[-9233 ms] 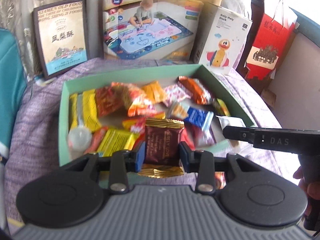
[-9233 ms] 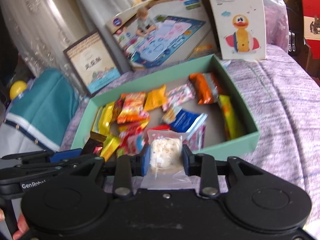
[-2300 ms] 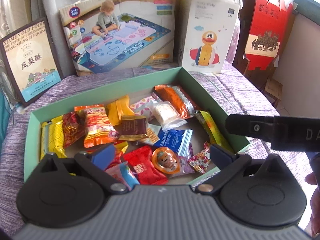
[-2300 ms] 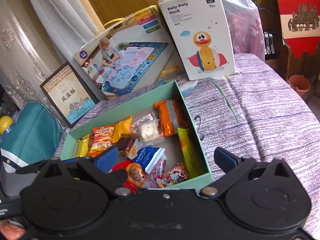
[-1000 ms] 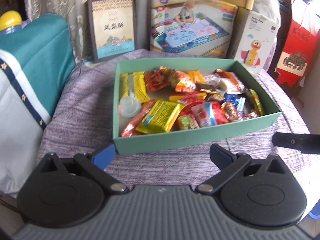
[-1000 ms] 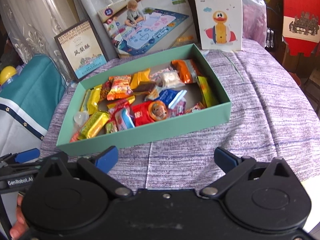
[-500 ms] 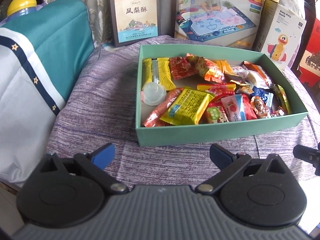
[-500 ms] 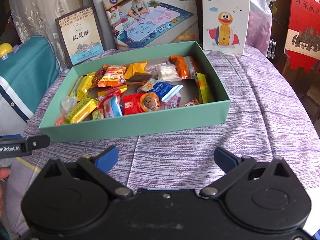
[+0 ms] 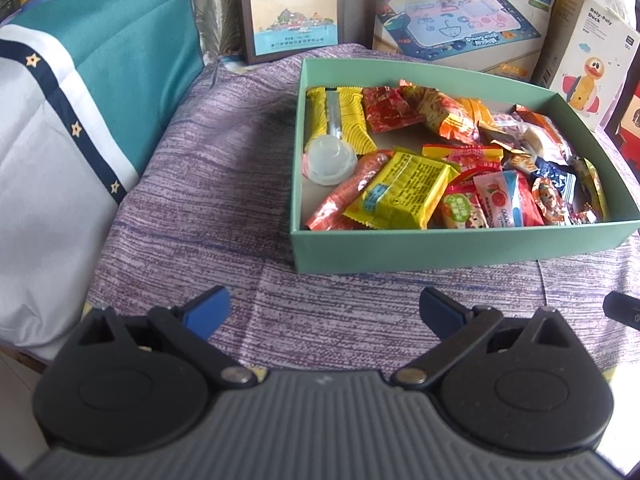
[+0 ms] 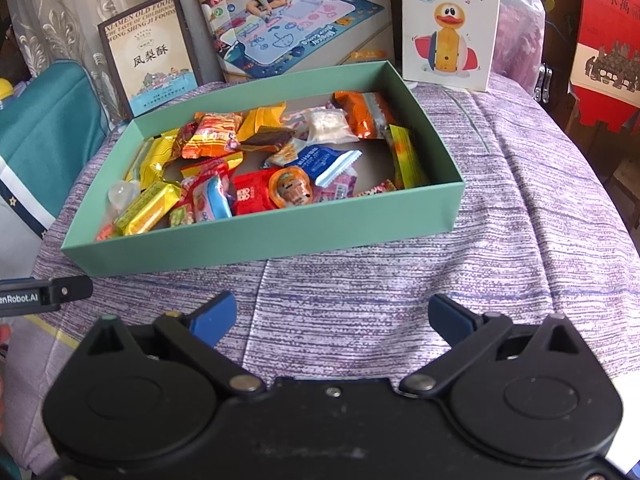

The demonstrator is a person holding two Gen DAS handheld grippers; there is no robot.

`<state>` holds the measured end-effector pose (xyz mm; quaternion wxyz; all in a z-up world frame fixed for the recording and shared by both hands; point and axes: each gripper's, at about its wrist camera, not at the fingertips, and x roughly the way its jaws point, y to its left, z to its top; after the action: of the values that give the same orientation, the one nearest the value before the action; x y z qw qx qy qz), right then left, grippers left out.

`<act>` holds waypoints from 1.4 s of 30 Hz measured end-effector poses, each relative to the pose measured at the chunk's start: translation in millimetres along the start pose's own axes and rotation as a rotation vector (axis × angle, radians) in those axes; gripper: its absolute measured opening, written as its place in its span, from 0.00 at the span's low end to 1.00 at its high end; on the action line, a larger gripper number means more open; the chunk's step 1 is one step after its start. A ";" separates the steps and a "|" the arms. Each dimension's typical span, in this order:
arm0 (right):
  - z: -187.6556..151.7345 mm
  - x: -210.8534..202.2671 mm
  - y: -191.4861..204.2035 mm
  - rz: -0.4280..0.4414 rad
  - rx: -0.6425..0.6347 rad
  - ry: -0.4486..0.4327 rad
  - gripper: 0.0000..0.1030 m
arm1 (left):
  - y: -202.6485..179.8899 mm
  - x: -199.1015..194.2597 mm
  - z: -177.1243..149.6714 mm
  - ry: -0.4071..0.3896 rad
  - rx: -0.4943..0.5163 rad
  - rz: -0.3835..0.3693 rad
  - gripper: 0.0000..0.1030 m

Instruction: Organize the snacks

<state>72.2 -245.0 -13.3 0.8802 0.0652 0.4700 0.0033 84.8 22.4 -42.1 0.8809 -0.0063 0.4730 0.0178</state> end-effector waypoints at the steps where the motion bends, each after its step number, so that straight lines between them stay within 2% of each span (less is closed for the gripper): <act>1: -0.5 0.5 0.0 -0.002 0.002 0.002 1.00 | 0.6 0.8 -0.4 0.004 -0.003 -0.001 1.00; 15: -0.8 4.4 3.0 -0.005 0.000 0.012 1.00 | 3.4 5.2 -6.2 0.025 -0.004 0.007 1.00; 42: 1.5 2.4 3.4 -0.014 -0.010 0.007 1.00 | -0.1 -1.1 -5.4 0.003 0.033 -0.005 1.00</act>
<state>75.0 -241.6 -14.1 0.8789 0.0577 0.4735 -0.0003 79.7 22.1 -44.2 0.8802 0.0072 0.4745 0.0079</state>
